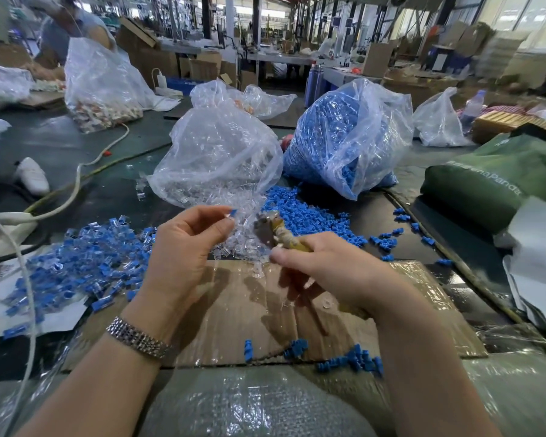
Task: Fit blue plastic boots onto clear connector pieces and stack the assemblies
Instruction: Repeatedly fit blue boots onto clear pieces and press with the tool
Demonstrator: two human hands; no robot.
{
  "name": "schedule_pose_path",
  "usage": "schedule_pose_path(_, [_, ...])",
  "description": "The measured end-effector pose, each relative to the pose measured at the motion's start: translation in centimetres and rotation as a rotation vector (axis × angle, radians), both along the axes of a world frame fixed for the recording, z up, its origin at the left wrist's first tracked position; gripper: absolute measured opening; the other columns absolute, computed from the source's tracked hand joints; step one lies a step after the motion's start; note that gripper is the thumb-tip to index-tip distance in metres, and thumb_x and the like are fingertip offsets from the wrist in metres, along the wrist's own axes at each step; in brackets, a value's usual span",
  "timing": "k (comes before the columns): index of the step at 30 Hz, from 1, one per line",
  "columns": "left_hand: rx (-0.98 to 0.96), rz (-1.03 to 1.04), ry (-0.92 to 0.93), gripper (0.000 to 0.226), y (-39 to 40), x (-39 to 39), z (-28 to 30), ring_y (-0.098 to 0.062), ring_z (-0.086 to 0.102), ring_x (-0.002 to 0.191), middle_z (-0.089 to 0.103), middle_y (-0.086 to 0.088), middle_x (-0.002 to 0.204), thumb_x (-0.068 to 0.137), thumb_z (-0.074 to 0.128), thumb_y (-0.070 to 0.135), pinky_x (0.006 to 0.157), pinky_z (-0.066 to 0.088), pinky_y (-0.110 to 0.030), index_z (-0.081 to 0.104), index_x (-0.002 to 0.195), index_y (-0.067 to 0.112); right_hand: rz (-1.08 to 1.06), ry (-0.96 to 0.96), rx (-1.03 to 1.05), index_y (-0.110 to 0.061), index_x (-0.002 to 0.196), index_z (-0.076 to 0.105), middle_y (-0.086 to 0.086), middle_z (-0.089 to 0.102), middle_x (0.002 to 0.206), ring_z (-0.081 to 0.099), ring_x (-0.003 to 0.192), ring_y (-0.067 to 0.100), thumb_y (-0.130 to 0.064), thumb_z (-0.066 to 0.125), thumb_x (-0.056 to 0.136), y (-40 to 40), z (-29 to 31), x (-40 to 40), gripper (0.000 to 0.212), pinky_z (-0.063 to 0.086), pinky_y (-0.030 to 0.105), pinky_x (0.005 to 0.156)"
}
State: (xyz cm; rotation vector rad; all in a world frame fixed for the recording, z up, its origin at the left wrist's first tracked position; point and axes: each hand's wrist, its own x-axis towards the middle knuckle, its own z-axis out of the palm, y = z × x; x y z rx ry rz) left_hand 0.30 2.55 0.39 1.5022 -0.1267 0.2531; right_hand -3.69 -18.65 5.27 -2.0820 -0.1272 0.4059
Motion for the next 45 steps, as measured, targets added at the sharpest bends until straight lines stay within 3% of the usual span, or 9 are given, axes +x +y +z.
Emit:
schedule_pose_path(3, [0.334, 0.305, -0.026, 0.019, 1.4, 0.5, -0.3, -0.008, 0.067, 0.086, 0.072, 0.002, 0.095, 0.091, 0.072, 0.010, 0.074, 0.054, -0.022, 0.072, 0.095, 0.028, -0.199, -0.150, -0.259, -0.015, 0.090, 0.063, 0.004, 0.067, 0.078, 0.062, 0.067, 0.019, -0.043, 0.062, 0.097, -1.9, 0.0, 0.8, 0.028, 0.057, 0.047, 0.072])
schedule_pose_path(6, [0.742, 0.530, 0.020, 0.017, 2.4, 0.6, -0.3, -0.027, 0.062, 0.095, 0.059, -0.003, 0.099, 0.087, 0.065, 0.010, 0.084, 0.053, -0.047, 0.072, 0.091, 0.025, -0.347, -0.199, -0.608, -0.017, 0.079, 0.053, 0.006, 0.061, 0.084, 0.056, 0.071, 0.022, -0.037, 0.060, 0.092, -3.7, -0.9, 1.4, 0.025, 0.039, 0.034, 0.058])
schedule_pose_path(9, [1.043, 0.578, 0.072, 0.014, 2.2, 0.3, -0.2, -0.033, 0.048, 0.107, 0.045, -0.001, 0.099, 0.085, 0.065, 0.012, 0.096, 0.036, -0.051, 0.071, 0.090, 0.023, -0.403, -0.093, -0.739, -0.016, 0.078, 0.049, 0.015, 0.059, 0.105, 0.058, 0.090, 0.032, -0.033, 0.058, 0.093, -4.4, -2.7, 1.6, 0.025, 0.038, 0.034, 0.067])
schedule_pose_path(16, [1.010, 0.021, -0.199, 0.003, -1.3, -0.3, -1.1, 0.004, 0.054, 0.083, 0.061, 0.010, 0.094, 0.095, 0.068, 0.024, 0.073, 0.044, -0.012, 0.070, 0.097, 0.025, -0.404, -0.053, -0.885, -0.010, 0.113, 0.062, 0.017, 0.053, 0.128, 0.047, 0.121, 0.035, -0.059, 0.059, 0.093, -3.9, -4.1, 2.1, 0.053, 0.046, 0.050, 0.102])
schedule_pose_path(24, [1.083, 0.006, -0.214, 0.015, -2.9, 0.3, -2.5, -0.003, 0.055, 0.081, 0.058, 0.016, 0.088, 0.091, 0.071, 0.040, 0.073, 0.048, -0.022, 0.062, 0.087, 0.029, -0.160, -0.534, -0.821, -0.036, 0.119, 0.065, -0.007, 0.058, 0.124, 0.044, 0.123, 0.019, -0.035, 0.060, 0.100, -0.2, -3.9, 3.7, 0.020, 0.030, 0.046, 0.097])
schedule_pose_path(28, [1.046, -0.055, -0.181, 0.014, -2.8, 0.2, -2.5, 0.005, 0.053, 0.076, 0.058, 0.018, 0.083, 0.090, 0.075, 0.030, 0.065, 0.036, -0.012, 0.061, 0.085, 0.031, -0.032, -0.521, -0.878, -0.037, 0.119, 0.069, -0.006, 0.060, 0.120, 0.045, 0.118, 0.020, -0.034, 0.057, 0.102, 0.5, -4.7, 4.1, 0.021, 0.028, 0.045, 0.093])
schedule_pose_path(35, [0.548, -0.167, 0.110, 0.010, -2.0, -0.1, -0.9, -0.005, 0.071, 0.071, 0.075, 0.001, 0.080, 0.086, 0.078, 0.013, 0.066, 0.056, -0.017, 0.073, 0.093, 0.019, -0.033, -0.547, -0.883, -0.029, 0.115, 0.067, -0.002, 0.059, 0.118, 0.045, 0.117, 0.023, -0.036, 0.053, 0.103, 0.5, -5.1, 4.3, 0.019, 0.032, 0.048, 0.098])
schedule_pose_path(40, [-0.200, -0.366, 0.387, 0.028, -1.4, -0.3, 0.1, -0.018, 0.070, 0.072, 0.072, -0.013, 0.083, 0.072, 0.073, 0.002, 0.067, 0.060, -0.022, 0.071, 0.100, -0.003, -0.185, -0.607, -0.288, -0.021, 0.104, 0.071, -0.004, 0.071, 0.098, 0.064, 0.092, 0.014, -0.024, 0.064, 0.100, -0.3, -4.9, 3.3, 0.009, 0.051, 0.036, 0.091])
schedule_pose_path(45, [-0.371, -0.470, 0.456, 0.015, -1.1, -0.1, 0.0, -0.018, 0.072, 0.074, 0.074, -0.016, 0.091, 0.084, 0.067, 0.006, 0.064, 0.060, -0.022, 0.079, 0.092, 0.002, -0.190, -0.580, 0.201, -0.018, 0.102, 0.080, -0.006, 0.076, 0.097, 0.070, 0.093, 0.005, -0.013, 0.074, 0.093, -0.4, -4.0, 2.1, 0.012, 0.053, 0.018, 0.088])
